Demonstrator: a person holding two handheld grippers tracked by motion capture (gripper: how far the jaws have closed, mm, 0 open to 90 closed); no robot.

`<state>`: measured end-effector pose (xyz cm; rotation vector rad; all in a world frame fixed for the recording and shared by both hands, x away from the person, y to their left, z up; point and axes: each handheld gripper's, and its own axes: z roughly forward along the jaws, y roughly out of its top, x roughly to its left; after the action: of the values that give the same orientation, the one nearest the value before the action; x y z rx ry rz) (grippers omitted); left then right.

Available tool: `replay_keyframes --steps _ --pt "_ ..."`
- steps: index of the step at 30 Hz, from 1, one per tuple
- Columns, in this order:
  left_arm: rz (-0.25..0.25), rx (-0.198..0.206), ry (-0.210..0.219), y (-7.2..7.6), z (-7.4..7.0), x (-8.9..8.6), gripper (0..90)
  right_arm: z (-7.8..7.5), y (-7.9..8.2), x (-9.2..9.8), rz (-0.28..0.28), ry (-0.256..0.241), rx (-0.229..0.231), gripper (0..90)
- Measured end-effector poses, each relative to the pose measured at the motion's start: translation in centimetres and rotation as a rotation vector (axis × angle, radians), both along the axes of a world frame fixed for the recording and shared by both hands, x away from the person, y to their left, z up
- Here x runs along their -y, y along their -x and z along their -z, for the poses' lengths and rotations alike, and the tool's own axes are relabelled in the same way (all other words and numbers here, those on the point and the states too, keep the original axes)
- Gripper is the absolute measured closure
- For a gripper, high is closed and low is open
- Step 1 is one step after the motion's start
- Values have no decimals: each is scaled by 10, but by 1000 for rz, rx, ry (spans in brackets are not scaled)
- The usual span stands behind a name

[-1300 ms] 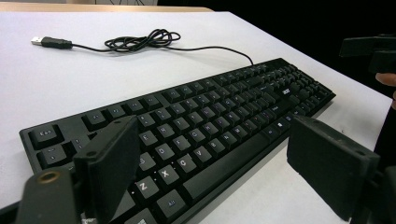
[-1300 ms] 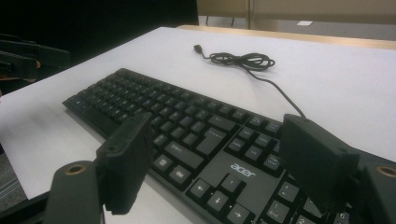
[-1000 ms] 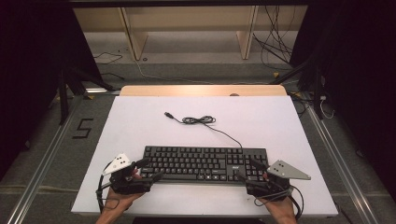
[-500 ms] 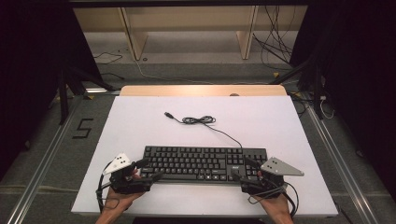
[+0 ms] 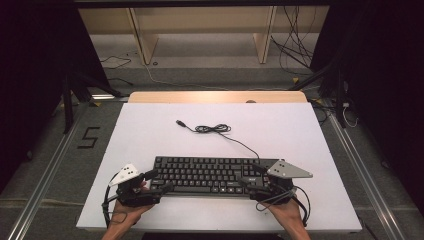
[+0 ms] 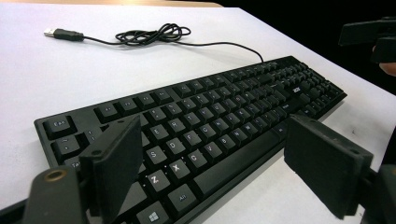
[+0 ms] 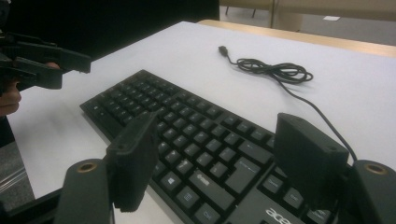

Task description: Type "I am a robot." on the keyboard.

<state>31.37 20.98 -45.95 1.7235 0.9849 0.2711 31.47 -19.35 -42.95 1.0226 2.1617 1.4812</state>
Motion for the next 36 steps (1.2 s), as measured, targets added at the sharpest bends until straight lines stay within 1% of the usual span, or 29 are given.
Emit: replay_keyframes --steps 5,8,11,13,15,16,18,19,20,21,24,27,28,31,33,34,35,36 --pt "-11 -9 -2 -1 1 -1 206 -2 -8 -13 -21 8 -12 339" --pt "-25 -20 -6 -2 1 -3 222 -3 -14 -21 -38 4 -23 358" --pt "-37 -38 -6 -3 2 -5 246 -5 -20 -30 -52 17 -35 375" --pt "-57 -52 -17 -4 3 -6 272 -5 -25 -37 -59 31 -49 385" --pt "-62 -59 -23 -4 4 -7 301 -3 -31 -43 -73 25 -66 408" --pt "-67 -71 -24 -5 5 -8 312 -1 -33 -46 -77 24 -76 421" --pt "-79 -82 -34 -6 5 -8 367 2 -39 -52 -82 38 -100 459" --pt "-85 -89 -48 -6 6 -9 397 3 -41 -55 -83 49 -109 477" --pt "-85 -89 -48 -6 6 -9 426 5 -43 -58 -83 58 -119 495" --pt "-99 -114 -66 -8 8 -10 454 6 -46 -61 -86 67 -125 511" --pt "-106 -137 -75 -11 10 -12 541 9 -51 -68 -91 81 -136 575" --pt "-109 -143 -77 -11 11 -13 623 12 -56 -76 -102 99 -139 658" --pt "-106 -152 -89 -12 12 -13 646 13 -57 -79 -108 106 -143 680" --pt "-107 -160 -112 -13 13 -13 716 16 -60 -88 -120 125 -144 765" --pt "-105 -162 -128 -14 13 -13 762 18 -62 -94 -126 138 -146 809" --pt "-105 -162 -128 -14 13 -13 782 19 -63 -96 -131 144 -147 826" --pt "-108 -159 -145 -14 14 -14 803 20 -64 -98 -131 152 -150 840" --pt "-110 -159 -150 -14 14 -14 819 21 -65 -99 -130 154 -151 855"
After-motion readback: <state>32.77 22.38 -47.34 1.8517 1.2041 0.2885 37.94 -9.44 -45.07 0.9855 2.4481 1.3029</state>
